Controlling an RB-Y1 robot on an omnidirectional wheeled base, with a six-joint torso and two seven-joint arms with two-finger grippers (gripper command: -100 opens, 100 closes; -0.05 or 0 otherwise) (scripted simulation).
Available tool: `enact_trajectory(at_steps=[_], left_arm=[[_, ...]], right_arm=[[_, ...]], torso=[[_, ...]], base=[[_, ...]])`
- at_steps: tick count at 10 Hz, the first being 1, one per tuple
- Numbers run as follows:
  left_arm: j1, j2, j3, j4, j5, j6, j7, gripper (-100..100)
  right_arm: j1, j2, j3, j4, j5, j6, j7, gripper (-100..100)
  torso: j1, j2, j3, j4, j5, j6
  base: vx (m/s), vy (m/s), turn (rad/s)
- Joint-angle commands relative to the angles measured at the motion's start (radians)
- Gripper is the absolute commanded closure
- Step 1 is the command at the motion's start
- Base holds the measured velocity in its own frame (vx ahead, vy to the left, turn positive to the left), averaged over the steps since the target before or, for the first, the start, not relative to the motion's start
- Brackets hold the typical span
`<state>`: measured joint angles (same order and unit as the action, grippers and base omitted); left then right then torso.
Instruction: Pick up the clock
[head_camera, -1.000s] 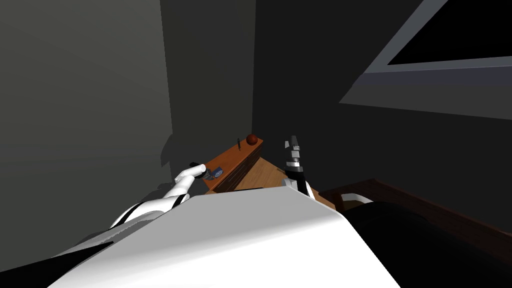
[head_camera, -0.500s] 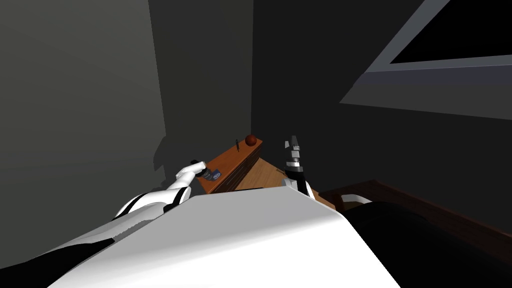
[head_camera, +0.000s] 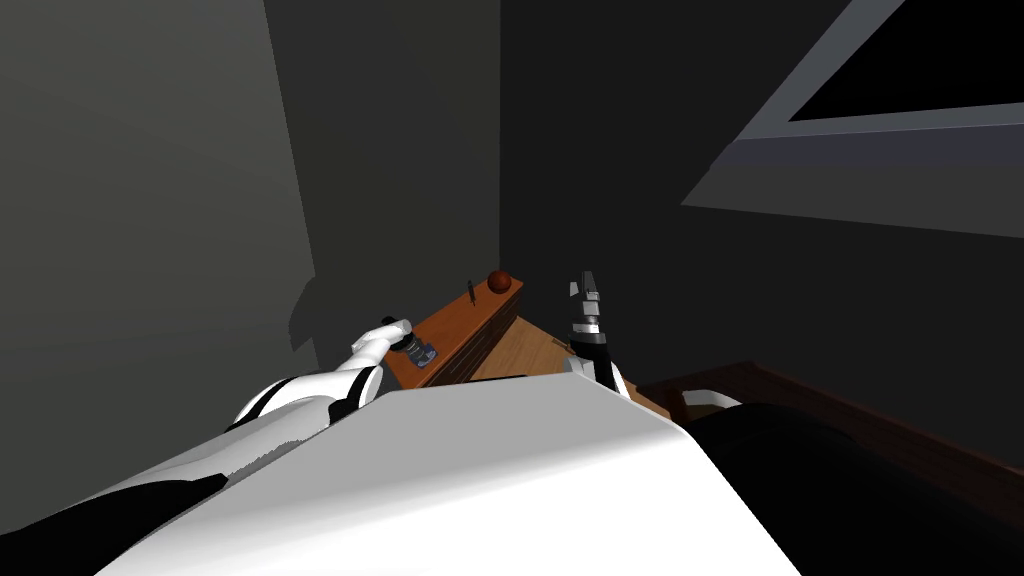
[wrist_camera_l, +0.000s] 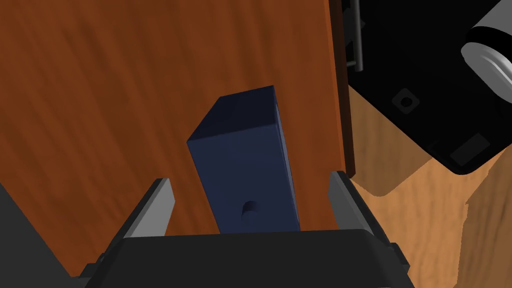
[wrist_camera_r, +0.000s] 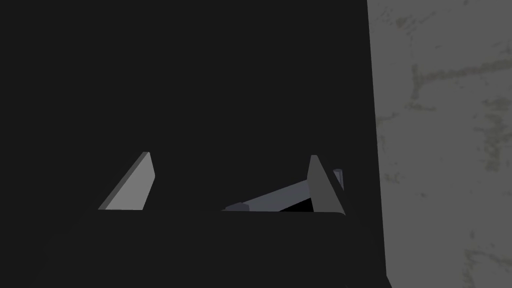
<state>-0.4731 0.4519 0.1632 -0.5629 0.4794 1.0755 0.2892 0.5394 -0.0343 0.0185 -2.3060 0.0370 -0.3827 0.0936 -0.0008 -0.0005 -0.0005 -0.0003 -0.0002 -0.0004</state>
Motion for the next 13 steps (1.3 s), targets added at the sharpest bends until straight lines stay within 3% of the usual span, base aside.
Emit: enact_trajectory(at_steps=[1,3,4,5,9,10,11,13], left_arm=[[0.011,-0.016,0.001,0.014,-0.005,-0.03,-0.004,-100],[0.026,-0.035,0.003,0.03,-0.012,-0.067,-0.009,-100],[0.03,-0.03,0.003,0.009,-0.01,-0.047,-0.005,-100],[0.032,-0.031,0.003,0.009,-0.011,-0.05,-0.005,100],[0.032,-0.031,0.004,0.01,-0.01,-0.049,-0.004,100],[0.032,-0.031,0.003,0.01,-0.01,-0.048,-0.004,0],[0.006,-0.008,0.001,0.007,-0.003,-0.015,-0.002,100],[0.004,-0.007,0.002,0.019,-0.001,-0.026,-0.009,100]], right_arm=[[0.0,0.0,0.0,0.0,0.0,0.0,0.0,0],[0.0,0.0,0.0,0.0,0.0,0.0,0.0,0],[0.0,0.0,0.0,0.0,0.0,0.0,0.0,0],[0.0,0.0,0.0,0.0,0.0,0.0,0.0,0],[0.0,0.0,0.0,0.0,0.0,0.0,0.0,0],[0.0,0.0,0.0,0.0,0.0,0.0,0.0,0],[0.0,0.0,0.0,0.0,0.0,0.0,0.0,0],[0.0,0.0,0.0,0.0,0.0,0.0,0.0,0]], torso=[[0.0,0.0,0.0,0.0,0.0,0.0],[0.002,-0.002,-0.001,0.0,0.001,0.0],[0.003,-0.002,-0.001,-0.001,0.001,0.0],[0.002,-0.001,-0.001,0.0,0.0,0.0],[0.002,0.0,0.0,0.0,0.0,0.001],[0.002,0.0,0.0,0.0,0.0,0.001],[0.002,0.0,0.0,0.0,0.0,0.001],[0.0,0.004,0.002,0.001,0.0,0.001]], base=[[0.026,0.015,0.008],[0.058,0.032,0.009],[0.023,0.013,0.0],[0.0,0.0,0.0],[0.0,0.0,0.003],[0.0,0.0,0.0],[-0.049,-0.02,-0.021],[-0.045,-0.025,-0.007]])
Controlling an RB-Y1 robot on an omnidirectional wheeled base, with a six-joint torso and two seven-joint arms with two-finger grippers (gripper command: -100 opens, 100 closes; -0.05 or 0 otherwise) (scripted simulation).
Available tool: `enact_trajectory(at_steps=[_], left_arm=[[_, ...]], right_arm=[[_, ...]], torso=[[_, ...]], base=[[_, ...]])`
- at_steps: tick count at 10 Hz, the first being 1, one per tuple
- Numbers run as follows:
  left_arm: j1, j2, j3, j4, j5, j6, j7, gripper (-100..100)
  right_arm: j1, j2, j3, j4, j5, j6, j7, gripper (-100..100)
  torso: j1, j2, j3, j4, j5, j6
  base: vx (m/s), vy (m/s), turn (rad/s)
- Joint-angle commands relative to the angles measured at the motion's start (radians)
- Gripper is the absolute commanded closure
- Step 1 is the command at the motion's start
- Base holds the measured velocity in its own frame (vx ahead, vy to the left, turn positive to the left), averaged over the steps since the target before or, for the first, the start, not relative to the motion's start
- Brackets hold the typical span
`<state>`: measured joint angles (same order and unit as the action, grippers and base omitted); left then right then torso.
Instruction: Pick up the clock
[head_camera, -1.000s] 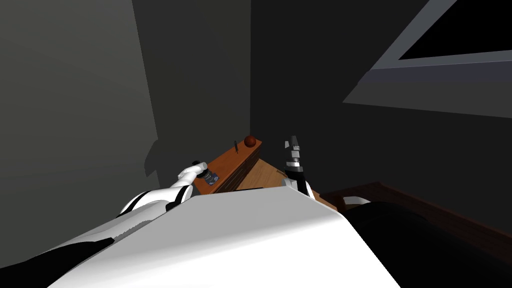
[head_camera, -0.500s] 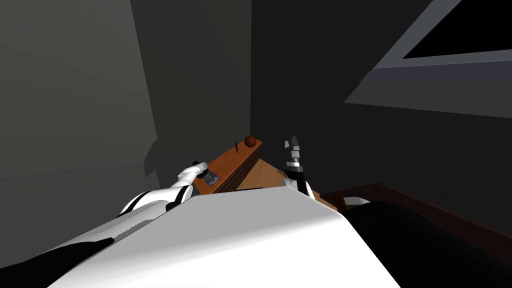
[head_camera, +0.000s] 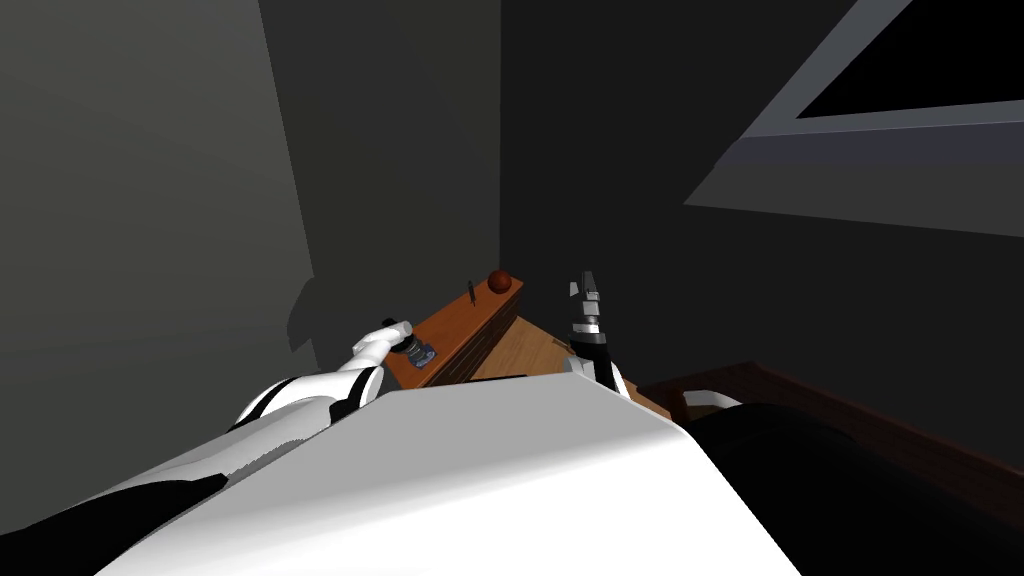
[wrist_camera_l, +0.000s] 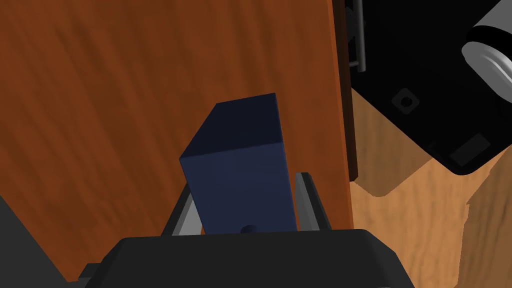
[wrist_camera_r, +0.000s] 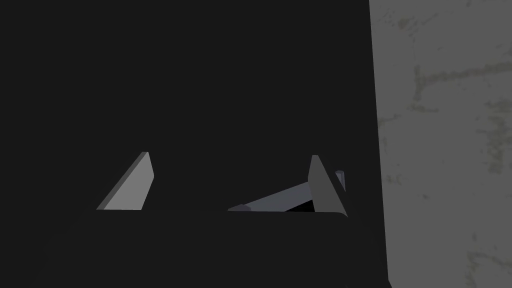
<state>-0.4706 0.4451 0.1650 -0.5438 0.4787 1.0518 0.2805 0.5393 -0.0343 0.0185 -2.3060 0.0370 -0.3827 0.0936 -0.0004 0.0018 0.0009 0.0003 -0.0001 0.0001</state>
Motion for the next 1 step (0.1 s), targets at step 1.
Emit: enact_trajectory(at_steps=[1], left_arm=[[0.0,0.0,0.0,0.0,0.0,0.0,0.0,0]], right_arm=[[0.0,0.0,0.0,0.0,0.0,0.0,0.0,0]], torso=[[0.0,0.0,0.0,0.0,0.0,0.0]], base=[[0.0,0.0,0.0]])
